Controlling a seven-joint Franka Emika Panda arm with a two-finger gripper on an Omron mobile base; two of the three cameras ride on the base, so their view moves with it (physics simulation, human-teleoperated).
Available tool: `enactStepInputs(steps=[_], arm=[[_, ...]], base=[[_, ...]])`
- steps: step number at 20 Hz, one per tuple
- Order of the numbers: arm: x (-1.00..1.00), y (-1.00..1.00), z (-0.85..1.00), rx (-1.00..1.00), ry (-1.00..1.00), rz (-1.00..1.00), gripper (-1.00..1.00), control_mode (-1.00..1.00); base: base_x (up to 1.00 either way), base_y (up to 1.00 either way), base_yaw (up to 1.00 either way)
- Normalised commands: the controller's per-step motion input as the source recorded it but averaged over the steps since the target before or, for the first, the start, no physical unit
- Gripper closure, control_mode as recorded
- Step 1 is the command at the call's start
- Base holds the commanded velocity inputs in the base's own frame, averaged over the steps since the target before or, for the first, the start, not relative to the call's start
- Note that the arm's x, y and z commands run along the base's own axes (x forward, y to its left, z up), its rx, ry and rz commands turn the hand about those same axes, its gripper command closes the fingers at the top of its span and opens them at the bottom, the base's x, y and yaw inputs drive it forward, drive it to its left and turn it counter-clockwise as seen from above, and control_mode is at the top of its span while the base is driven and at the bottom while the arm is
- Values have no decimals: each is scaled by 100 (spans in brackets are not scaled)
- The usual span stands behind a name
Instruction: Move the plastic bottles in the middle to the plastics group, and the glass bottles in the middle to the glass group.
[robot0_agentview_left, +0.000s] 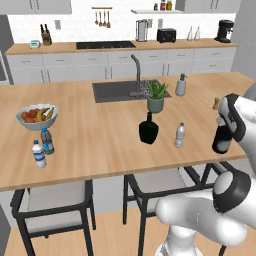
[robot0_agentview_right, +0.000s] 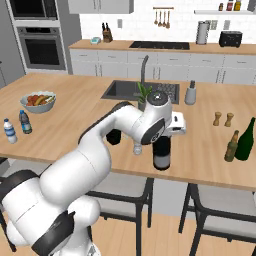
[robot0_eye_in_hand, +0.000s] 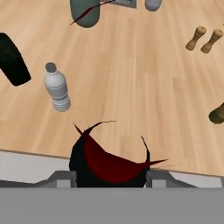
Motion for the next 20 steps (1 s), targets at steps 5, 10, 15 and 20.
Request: enactStepInputs(steps=[5, 10, 15, 20], arm=[[30, 0, 8, -3, 5, 0, 100, -100], [13, 0, 4, 0, 0, 0, 100, -100], [-8, -2, 23, 0, -4, 0, 100, -100], [-1, -31, 21, 1, -7, -2, 100, -100]], base=[[0, 0, 0], [0, 0, 0], [0, 0, 0], [0, 0, 0]])
